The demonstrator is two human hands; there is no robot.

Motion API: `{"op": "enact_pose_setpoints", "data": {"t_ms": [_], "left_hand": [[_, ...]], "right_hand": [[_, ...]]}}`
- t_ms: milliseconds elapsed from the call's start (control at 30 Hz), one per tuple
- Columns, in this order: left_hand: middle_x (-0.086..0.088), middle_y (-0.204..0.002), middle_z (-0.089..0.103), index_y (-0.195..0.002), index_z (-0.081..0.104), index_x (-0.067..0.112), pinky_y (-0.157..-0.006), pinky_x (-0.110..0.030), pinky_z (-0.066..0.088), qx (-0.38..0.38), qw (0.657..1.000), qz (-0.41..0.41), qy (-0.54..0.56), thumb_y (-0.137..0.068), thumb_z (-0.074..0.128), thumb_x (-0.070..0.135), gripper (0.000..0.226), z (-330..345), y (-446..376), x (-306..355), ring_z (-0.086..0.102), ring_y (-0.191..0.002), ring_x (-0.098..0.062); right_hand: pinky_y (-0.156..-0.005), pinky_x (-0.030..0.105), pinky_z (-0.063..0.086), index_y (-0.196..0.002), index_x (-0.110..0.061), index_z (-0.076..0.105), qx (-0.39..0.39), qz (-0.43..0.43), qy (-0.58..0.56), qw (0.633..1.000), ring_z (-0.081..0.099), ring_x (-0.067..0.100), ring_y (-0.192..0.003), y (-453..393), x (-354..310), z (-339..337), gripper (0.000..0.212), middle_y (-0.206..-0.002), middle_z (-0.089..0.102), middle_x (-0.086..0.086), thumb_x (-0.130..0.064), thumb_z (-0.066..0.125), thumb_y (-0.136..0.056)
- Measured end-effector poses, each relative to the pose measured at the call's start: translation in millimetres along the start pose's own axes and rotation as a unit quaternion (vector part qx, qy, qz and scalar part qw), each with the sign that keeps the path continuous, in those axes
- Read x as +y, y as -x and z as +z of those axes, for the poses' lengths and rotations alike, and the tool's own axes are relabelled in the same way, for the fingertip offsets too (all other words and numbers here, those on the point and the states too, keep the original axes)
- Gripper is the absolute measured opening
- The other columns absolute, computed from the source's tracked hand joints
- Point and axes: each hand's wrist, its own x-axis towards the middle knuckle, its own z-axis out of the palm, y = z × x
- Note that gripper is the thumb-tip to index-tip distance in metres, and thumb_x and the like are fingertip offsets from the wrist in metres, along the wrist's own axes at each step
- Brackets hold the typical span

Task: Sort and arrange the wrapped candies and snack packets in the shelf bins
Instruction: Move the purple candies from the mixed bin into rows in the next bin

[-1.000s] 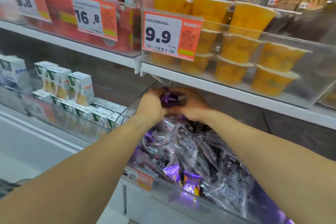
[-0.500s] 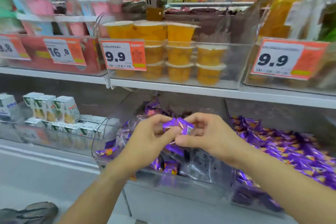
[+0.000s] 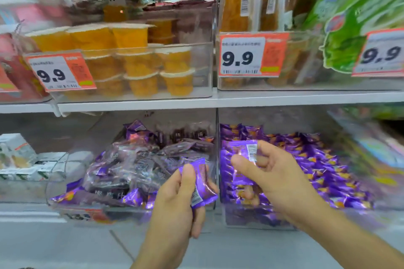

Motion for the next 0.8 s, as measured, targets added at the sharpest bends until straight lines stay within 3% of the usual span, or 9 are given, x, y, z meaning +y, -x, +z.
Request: {"op": "enact_pose_setpoints", "data": {"t_ms": [33, 133, 267, 333, 400, 467, 567, 700, 800], "left_hand": [[-0.006, -0.064, 0.068, -0.096, 0.063, 0.002, -0.035, -0.014, 0.021, 0.005, 1.0, 0.008, -0.009, -0.089, 0.046, 0.045, 0.047, 2.6, -1.4, -2.8, 0.029, -0.027, -0.014], [-0.012, -0.067, 0.068, -0.1, 0.072, 0.019, -0.038, -0.02, 0.033, -0.032, 0.999, 0.043, -0.011, -0.086, 0.072, 0.042, 0.026, 7.4, -3.2, -7.9, 0.046, -0.039, -0.018], [-0.009, -0.102, 0.075, -0.105, 0.078, 0.022, -0.068, -0.021, 0.053, -0.099, 0.994, 0.044, -0.017, -0.048, 0.09, 0.056, 0.067, 8.0, -6.2, -11.5, 0.069, -0.086, -0.018], [-0.009, -0.11, 0.073, -0.1, 0.079, 0.017, -0.075, -0.027, 0.056, -0.08, 0.996, 0.033, -0.022, -0.05, 0.089, 0.057, 0.065, 8.4, -8.1, -12.3, 0.069, -0.096, -0.02], [-0.004, -0.111, 0.073, -0.093, 0.081, 0.018, -0.086, -0.031, 0.057, -0.039, 0.996, 0.063, -0.054, -0.066, 0.081, 0.034, 0.032, 9.7, -6.7, -12.4, 0.069, -0.106, -0.021], [-0.002, -0.111, 0.074, -0.098, 0.08, 0.02, -0.084, -0.024, 0.056, -0.014, 0.992, 0.093, -0.085, -0.069, 0.074, 0.016, 0.031, 10.1, -1.1, -13.3, 0.07, -0.104, -0.017], [-0.002, -0.112, 0.074, -0.12, 0.066, 0.017, -0.075, -0.024, 0.057, -0.017, 0.997, 0.057, -0.04, -0.063, 0.075, 0.003, 0.06, 9.4, 6.1, -13.8, 0.074, -0.094, -0.022], [-0.014, -0.098, 0.076, -0.106, 0.067, 0.002, -0.068, -0.022, 0.057, -0.012, 0.998, 0.05, -0.028, -0.059, 0.075, 0.001, 0.048, 7.6, 9.4, -10.4, 0.075, -0.085, -0.02], [-0.017, -0.093, 0.075, -0.094, 0.069, 0.008, -0.066, -0.028, 0.059, 0.016, 0.998, 0.059, -0.017, -0.056, 0.083, 0.008, 0.041, 4.7, 10.6, -7.2, 0.073, -0.076, -0.02]], "right_hand": [[-0.044, 0.034, 0.044, -0.086, -0.019, 0.065, 0.0, -0.001, -0.001, 1.0, 0.052, 0.027, -0.043, 0.7, 0.3, -1.6, 0.009, -0.069, 0.063, 0.003, -0.022, 0.074, -0.085], [-0.046, 0.041, 0.051, -0.074, -0.033, 0.067, -0.013, -0.02, 0.007, 1.0, 0.057, 0.026, -0.05, 0.7, 3.2, -5.9, 0.025, -0.066, 0.059, -0.004, -0.015, 0.069, -0.091], [-0.08, 0.06, 0.056, -0.1, -0.026, 0.077, -0.036, 0.001, 0.033, 0.999, 0.064, 0.047, -0.079, 0.8, 5.4, -19.9, 0.029, -0.095, 0.076, 0.011, -0.002, 0.077, -0.083], [-0.081, 0.046, 0.059, -0.102, -0.03, 0.079, -0.043, 0.03, 0.029, 0.998, 0.065, 0.044, -0.1, -0.4, 6.4, -25.8, 0.044, -0.106, 0.075, 0.014, -0.001, 0.07, -0.069], [-0.075, 0.026, 0.054, -0.097, -0.029, 0.08, -0.039, 0.035, -0.003, 0.999, 0.069, 0.026, -0.1, -0.2, 4.5, -30.2, 0.054, -0.115, 0.073, 0.002, -0.003, 0.059, -0.056], [-0.081, 0.024, 0.055, -0.092, -0.025, 0.082, -0.03, 0.031, -0.037, 0.998, 0.068, 0.008, -0.102, 0.6, 0.6, -33.2, 0.04, -0.122, 0.07, -0.005, 0.0, 0.069, -0.063], [-0.086, 0.026, 0.058, -0.095, -0.021, 0.082, -0.02, 0.016, -0.012, 1.0, 0.069, 0.005, -0.104, 3.9, -1.1, -35.8, 0.024, -0.121, 0.07, -0.008, -0.001, 0.073, -0.083], [-0.075, 0.026, 0.058, -0.117, -0.018, 0.07, -0.037, 0.029, -0.039, 0.998, 0.074, 0.021, -0.088, 6.2, -0.6, -35.4, 0.051, -0.107, 0.076, 0.004, 0.005, 0.08, -0.072], [-0.073, 0.025, 0.058, -0.117, -0.009, 0.067, -0.055, 0.051, -0.085, 0.994, 0.073, 0.023, -0.086, 5.4, -0.5, -33.4, 0.058, -0.102, 0.076, 0.013, -0.002, 0.081, -0.061]]}}
